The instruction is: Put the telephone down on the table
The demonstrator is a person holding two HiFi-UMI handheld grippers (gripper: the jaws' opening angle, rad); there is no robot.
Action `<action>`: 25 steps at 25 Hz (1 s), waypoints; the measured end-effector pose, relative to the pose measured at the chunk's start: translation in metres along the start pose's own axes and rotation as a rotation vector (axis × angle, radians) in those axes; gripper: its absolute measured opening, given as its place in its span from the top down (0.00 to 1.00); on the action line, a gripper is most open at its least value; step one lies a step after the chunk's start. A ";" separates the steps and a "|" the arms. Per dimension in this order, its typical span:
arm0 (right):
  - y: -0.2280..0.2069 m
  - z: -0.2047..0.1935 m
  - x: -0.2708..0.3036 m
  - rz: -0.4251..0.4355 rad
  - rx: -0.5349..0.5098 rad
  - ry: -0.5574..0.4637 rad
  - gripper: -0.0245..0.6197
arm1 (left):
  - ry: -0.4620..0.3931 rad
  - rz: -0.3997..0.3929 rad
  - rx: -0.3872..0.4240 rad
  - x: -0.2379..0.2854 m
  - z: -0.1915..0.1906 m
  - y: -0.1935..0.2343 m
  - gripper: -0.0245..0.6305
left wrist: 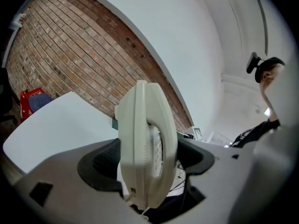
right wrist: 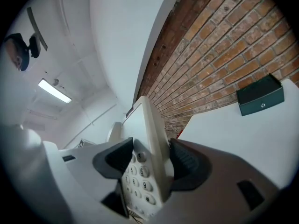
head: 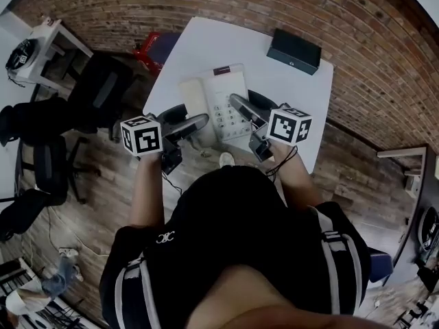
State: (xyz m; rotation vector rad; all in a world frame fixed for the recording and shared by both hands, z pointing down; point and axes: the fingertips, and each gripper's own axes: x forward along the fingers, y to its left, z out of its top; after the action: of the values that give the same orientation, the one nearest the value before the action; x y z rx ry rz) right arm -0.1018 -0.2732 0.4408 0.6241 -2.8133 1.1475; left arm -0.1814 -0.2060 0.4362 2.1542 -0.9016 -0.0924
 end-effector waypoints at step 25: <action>-0.181 0.005 0.113 -0.271 0.313 -0.034 0.59 | 0.318 -0.099 -0.204 0.108 0.051 0.197 0.39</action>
State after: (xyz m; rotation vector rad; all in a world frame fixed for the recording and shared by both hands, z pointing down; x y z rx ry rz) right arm -0.1357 -0.4330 0.5781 1.0158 -2.4870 1.5386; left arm -0.2312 -0.3938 0.5599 1.9515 -0.5767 0.1036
